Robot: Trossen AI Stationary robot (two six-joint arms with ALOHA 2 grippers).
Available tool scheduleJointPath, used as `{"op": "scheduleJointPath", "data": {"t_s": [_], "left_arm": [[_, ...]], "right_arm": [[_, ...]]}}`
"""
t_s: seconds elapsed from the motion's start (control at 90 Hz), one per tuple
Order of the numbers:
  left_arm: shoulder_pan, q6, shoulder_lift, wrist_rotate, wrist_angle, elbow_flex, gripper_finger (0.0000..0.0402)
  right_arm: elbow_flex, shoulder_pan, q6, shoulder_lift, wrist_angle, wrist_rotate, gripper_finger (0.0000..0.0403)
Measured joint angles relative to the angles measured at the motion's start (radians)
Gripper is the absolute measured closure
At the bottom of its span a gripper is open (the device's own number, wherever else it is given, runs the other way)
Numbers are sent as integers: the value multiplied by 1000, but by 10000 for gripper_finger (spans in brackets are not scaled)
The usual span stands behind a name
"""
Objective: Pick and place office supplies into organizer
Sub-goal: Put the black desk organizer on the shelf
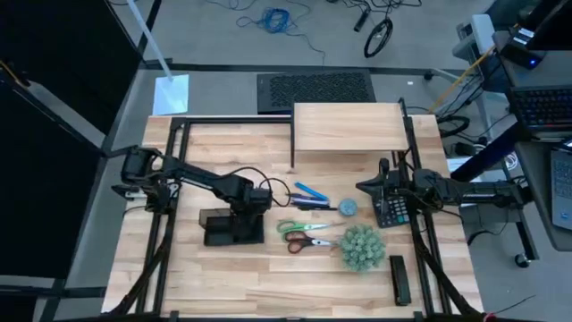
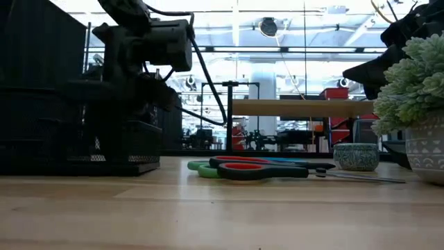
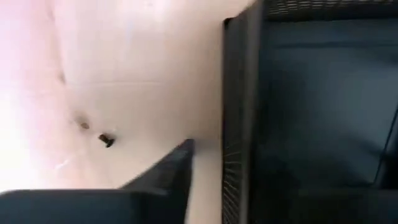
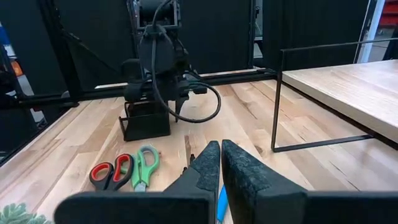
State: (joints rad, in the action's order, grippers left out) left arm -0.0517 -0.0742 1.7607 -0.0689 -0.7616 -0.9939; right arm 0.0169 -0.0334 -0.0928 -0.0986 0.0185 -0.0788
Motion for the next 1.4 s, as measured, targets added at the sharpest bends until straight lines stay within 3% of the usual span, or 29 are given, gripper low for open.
{"op": "scheduleJointPath", "data": {"t_s": [0.067,0.222,0.867,1.4], "left_arm": [[2,-2,1,1,0,0,387],[1,4,8,6,-50,-37,398],[87,64,5,-2,-328,-371,401],[109,98,7,-6,-262,-375,401]], "right_arm": [[0,0,0,0,0,0,401],[0,0,0,0,0,0,401],[0,0,0,0,0,0,401],[0,0,0,0,0,0,401]]}}
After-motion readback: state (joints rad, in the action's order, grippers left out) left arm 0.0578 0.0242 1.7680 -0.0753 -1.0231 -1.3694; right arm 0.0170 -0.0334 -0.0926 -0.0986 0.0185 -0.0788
